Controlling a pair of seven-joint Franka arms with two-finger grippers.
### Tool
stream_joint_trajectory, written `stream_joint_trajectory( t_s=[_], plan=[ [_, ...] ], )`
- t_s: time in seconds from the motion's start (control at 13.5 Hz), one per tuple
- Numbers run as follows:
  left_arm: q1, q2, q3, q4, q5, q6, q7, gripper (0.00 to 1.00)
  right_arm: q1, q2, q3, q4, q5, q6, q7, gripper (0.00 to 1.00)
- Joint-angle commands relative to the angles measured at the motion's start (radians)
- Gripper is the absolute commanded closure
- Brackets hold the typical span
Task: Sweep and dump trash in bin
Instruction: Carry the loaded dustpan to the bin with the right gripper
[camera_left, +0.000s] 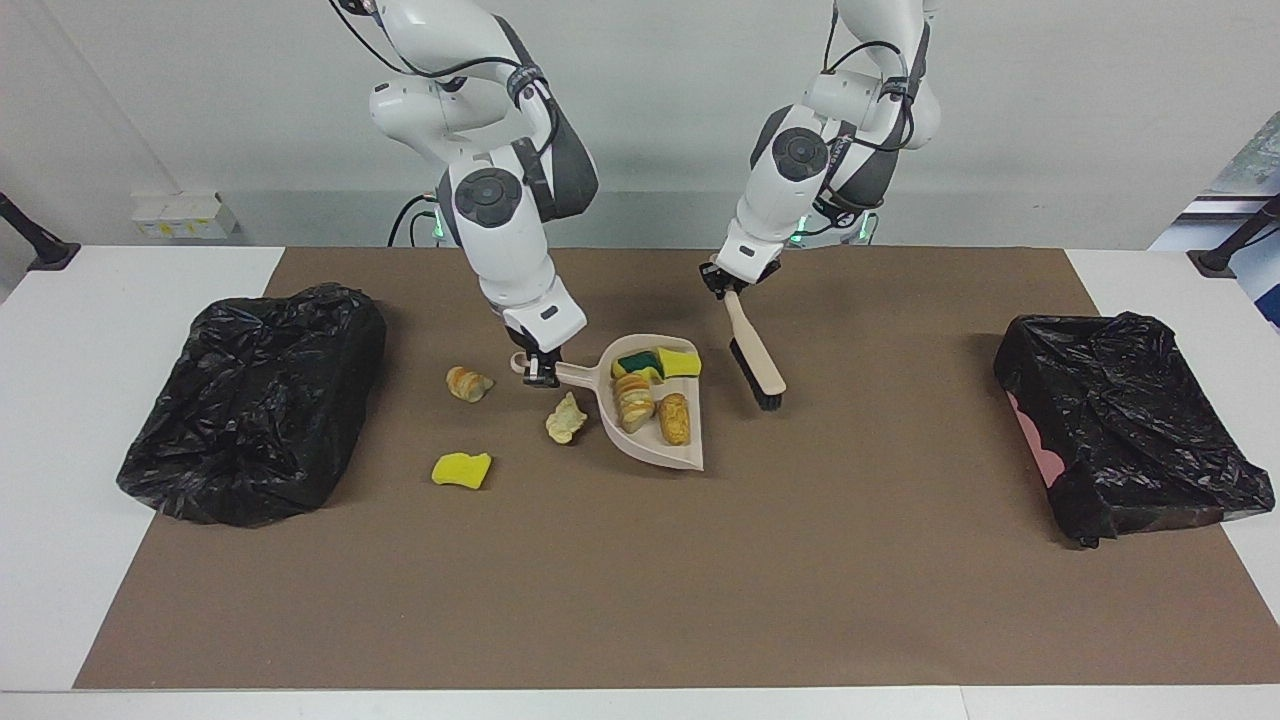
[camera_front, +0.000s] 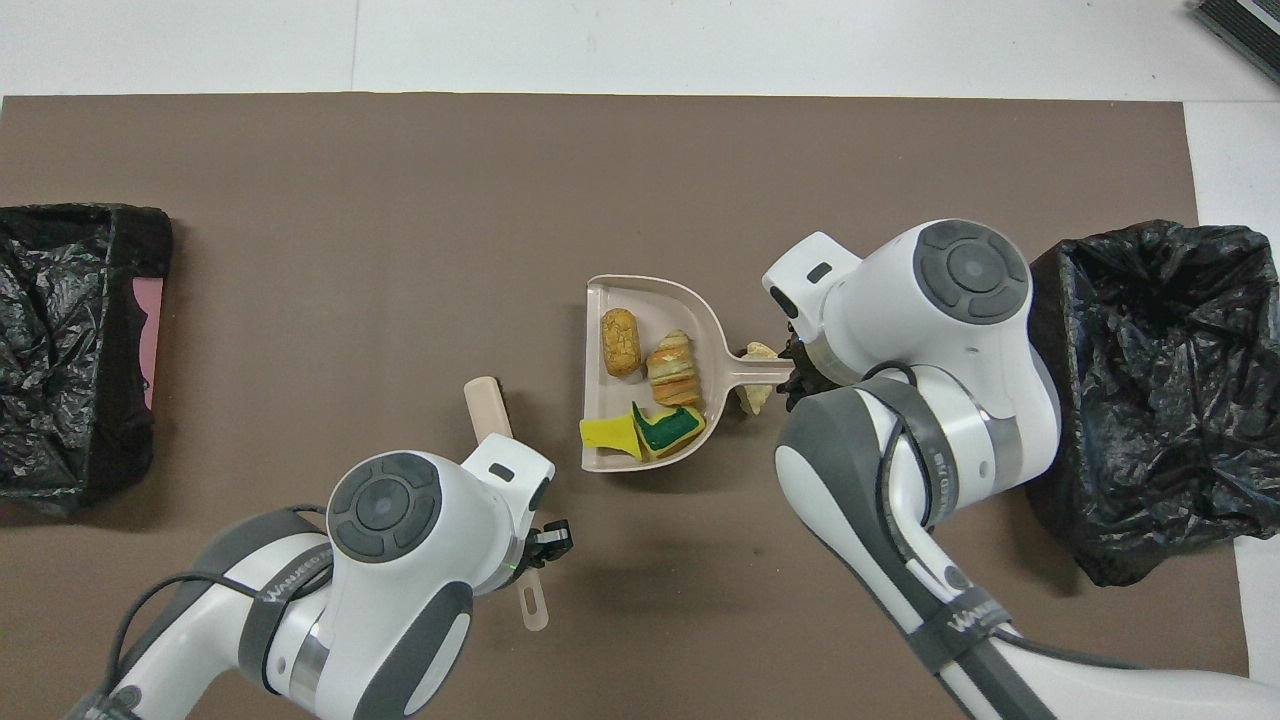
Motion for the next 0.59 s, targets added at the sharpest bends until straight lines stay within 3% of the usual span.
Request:
stream_joint_trajectory(
  t_s=[0.0,0.15,0.52],
  plan=[
    [-0.073,-0.106,0.005,-0.109,0.016,-0.002,-0.009,1.0,-0.076,-0.012,0.008,0.048,0.04,-0.074,-0.083,1.0],
    [-0.123,-0.136,0.003,-0.155,0.016,0.009,-0.015,1.0,-0.131,-0.013,0.008,0.075,0.04,-0.114,-0.113,1.0],
    [-0.196,-0.124,0.002,-0.202,0.012,0.066,-0.015,1.0,-0.27,-0.012,0.003,0.15,0.04,-0.205,-0.257,1.0]
  ],
)
